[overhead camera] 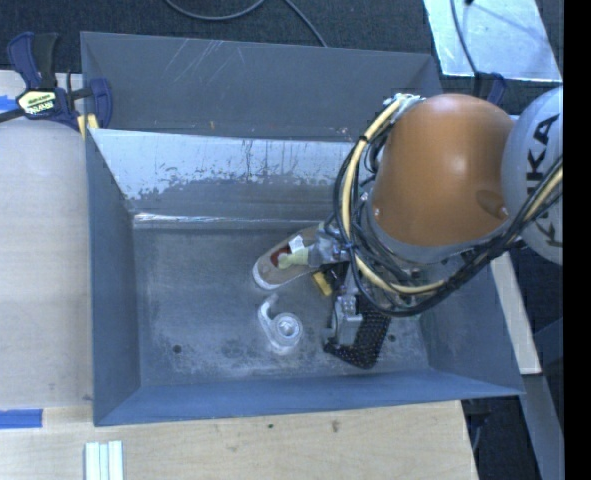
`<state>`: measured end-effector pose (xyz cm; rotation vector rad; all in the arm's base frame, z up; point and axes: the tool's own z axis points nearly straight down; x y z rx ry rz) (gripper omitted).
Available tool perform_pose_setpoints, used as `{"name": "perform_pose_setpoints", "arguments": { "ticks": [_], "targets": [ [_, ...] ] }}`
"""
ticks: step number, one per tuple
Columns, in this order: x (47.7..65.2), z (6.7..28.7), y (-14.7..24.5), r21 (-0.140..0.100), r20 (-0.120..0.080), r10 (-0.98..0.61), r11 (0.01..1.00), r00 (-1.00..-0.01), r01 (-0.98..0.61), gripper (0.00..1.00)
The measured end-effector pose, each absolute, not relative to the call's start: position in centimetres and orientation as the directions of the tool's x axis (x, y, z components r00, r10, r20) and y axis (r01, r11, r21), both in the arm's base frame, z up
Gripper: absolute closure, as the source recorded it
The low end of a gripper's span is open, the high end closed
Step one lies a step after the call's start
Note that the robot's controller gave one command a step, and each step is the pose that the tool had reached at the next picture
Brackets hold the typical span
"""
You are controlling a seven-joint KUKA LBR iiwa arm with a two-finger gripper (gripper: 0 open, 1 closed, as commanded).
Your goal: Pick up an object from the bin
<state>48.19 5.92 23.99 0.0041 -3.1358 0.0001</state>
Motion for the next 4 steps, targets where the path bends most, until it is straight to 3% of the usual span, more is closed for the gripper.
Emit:
{"name": "perform_pose_setpoints", "arguments": {
  "ticks": [1,3,4],
  "targets": [
    [48.3,24.4,5.9,0.001,-0.003,0.000,1.000,-1.000,0.000,0.00],
    [48.3,15.6,5.6,0.000,-0.005,-0.045,0.999,-0.999,-0.045,0.00],
    [48.8,14.6,6.9,0.001,-0.001,0.005,1.000,-1.000,0.005,0.00]
  ]
}}
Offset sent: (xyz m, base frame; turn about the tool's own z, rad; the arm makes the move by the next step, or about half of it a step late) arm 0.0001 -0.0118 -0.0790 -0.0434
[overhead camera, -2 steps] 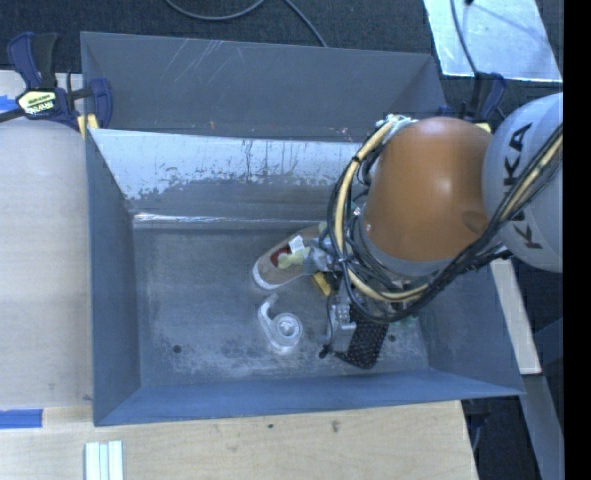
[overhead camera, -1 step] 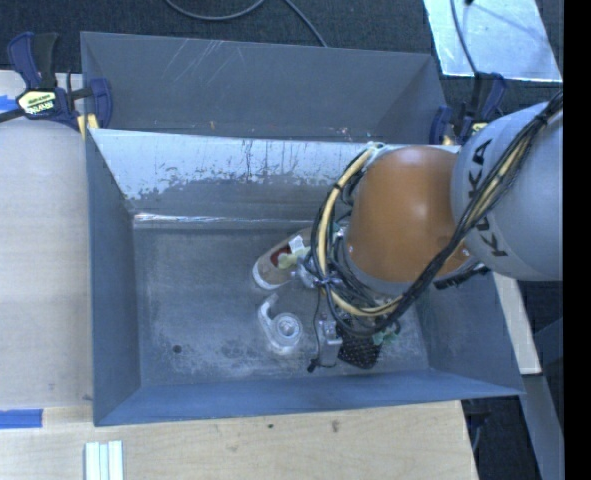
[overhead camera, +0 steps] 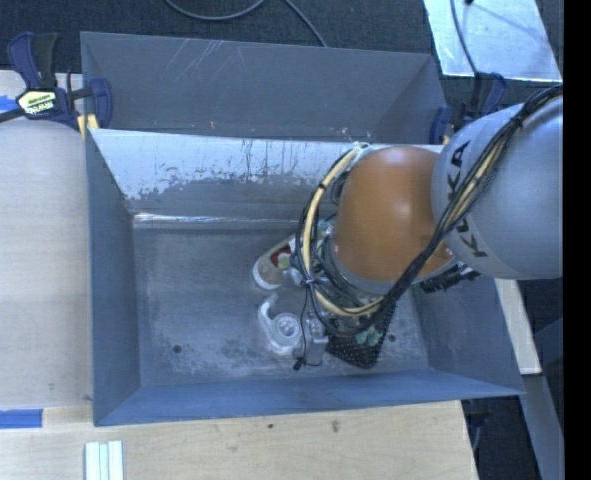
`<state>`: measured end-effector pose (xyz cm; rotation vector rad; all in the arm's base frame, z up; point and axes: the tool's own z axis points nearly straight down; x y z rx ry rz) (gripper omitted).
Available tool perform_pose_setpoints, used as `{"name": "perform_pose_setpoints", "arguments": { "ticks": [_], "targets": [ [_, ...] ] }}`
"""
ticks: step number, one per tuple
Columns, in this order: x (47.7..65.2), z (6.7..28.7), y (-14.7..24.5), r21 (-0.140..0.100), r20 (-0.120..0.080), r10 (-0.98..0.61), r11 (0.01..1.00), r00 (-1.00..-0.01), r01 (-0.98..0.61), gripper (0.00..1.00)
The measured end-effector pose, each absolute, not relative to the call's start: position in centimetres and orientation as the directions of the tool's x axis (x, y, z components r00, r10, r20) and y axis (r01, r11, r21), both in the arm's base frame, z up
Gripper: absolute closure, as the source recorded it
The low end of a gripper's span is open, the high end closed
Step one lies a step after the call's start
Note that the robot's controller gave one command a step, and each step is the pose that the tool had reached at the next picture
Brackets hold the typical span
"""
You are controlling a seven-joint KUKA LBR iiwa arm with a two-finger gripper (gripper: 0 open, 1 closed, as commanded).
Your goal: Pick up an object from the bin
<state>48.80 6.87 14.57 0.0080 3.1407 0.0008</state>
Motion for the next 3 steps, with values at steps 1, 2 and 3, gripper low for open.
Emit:
{"name": "perform_pose_setpoints", "arguments": {
  "ticks": [1,2,3],
  "targets": [
    [53.9,15.9,6.3,0.002,-0.006,0.042,0.999,-0.999,0.042,0.00],
    [55.6,16.7,3.0,0.002,-0.009,0.012,1.000,-1.000,0.012,0.00],
    [58.3,14.5,3.6,-0.001,-0.014,0.078,0.997,-0.997,0.078,0.00]
  ]
}}
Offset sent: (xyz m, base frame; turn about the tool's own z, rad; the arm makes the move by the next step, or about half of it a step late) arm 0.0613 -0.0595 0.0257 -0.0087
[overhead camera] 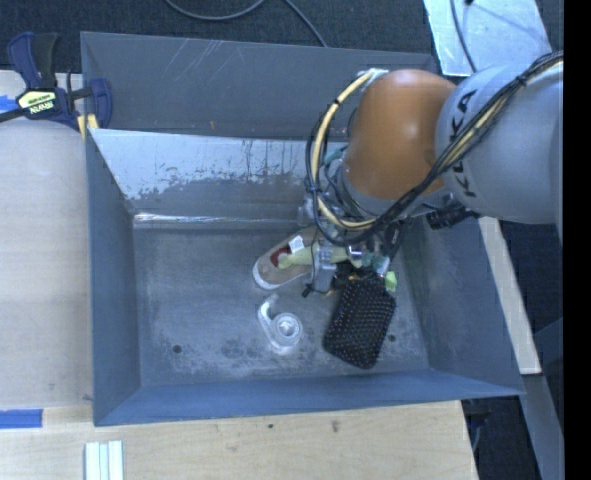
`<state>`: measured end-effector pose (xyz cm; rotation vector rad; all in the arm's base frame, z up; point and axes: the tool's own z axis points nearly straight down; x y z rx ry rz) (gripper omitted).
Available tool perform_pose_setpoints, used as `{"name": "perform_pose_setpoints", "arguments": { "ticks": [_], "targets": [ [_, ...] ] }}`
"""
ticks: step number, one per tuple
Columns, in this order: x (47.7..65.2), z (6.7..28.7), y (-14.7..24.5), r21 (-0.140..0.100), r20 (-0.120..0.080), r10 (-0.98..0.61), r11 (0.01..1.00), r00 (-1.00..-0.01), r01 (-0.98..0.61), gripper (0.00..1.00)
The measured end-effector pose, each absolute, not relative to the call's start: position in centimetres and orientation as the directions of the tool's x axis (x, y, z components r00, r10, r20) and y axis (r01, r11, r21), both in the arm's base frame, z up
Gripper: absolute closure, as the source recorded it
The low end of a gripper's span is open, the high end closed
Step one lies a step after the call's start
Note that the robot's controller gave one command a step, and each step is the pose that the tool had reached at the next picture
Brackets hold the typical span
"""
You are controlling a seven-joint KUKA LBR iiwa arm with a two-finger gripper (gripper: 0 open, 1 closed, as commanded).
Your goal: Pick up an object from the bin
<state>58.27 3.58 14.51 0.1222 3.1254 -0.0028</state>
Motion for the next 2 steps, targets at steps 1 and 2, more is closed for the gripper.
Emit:
{"name": "perform_pose_setpoints", "arguments": {
  "ticks": [1,2],
  "targets": [
    [61.03,7.54,4.09,0.003,-0.018,-0.081,0.997,-0.997,-0.081,1.00],
    [61.03,7.54,4.08,0.003,-0.018,-0.081,0.997,-0.997,-0.081,1.00]
  ]
}}
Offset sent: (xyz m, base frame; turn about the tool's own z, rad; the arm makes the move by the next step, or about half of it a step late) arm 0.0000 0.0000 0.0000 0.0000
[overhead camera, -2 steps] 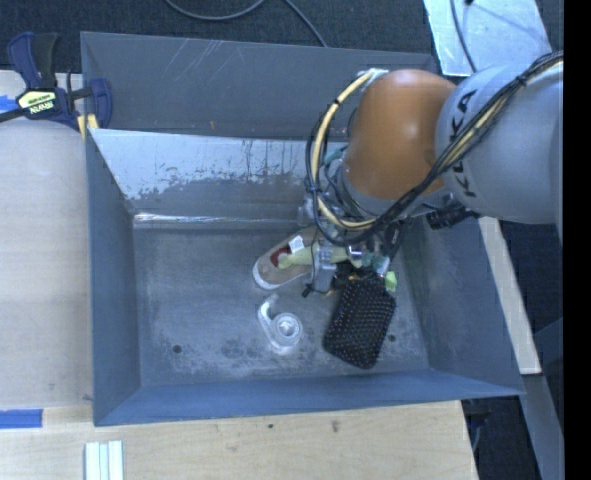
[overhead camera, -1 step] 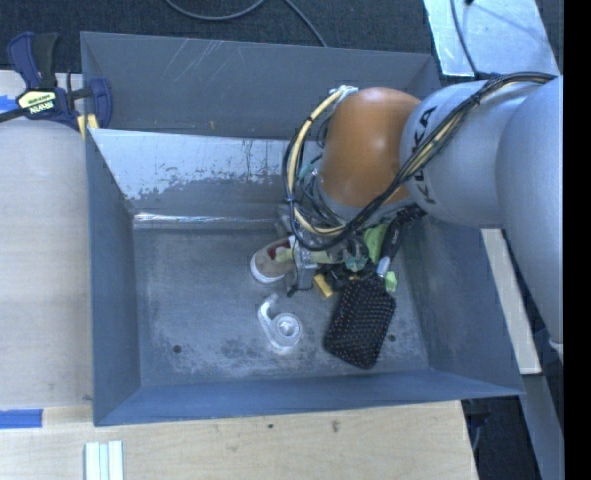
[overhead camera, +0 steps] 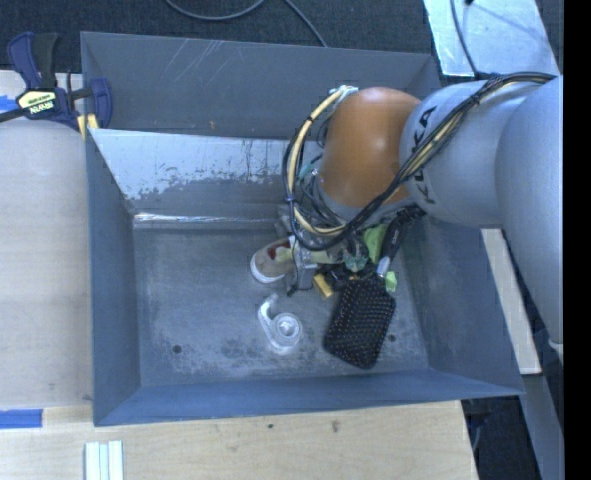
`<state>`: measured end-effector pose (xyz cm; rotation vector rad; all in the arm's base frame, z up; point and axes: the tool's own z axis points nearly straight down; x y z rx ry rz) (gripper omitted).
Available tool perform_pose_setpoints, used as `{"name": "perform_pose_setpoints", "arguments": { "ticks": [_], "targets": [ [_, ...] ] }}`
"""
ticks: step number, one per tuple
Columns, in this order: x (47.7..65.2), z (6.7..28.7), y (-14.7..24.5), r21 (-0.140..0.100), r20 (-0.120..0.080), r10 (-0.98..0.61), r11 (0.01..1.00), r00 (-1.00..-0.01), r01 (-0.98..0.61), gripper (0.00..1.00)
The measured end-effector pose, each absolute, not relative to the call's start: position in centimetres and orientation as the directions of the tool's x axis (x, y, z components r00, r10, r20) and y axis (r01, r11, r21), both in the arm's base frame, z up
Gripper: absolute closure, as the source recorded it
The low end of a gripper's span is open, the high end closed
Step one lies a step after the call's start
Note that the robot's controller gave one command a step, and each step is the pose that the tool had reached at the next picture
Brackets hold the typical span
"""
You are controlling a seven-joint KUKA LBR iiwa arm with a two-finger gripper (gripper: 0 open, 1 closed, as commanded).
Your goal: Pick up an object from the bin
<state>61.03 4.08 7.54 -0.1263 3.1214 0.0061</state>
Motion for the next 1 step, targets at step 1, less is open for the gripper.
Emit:
{"name": "perform_pose_setpoints", "arguments": {
  "ticks": [1],
  "targets": [
    [61.03,7.54,4.08,0.003,-0.018,-0.081,0.997,-0.997,-0.081,1.00]
  ]
}}
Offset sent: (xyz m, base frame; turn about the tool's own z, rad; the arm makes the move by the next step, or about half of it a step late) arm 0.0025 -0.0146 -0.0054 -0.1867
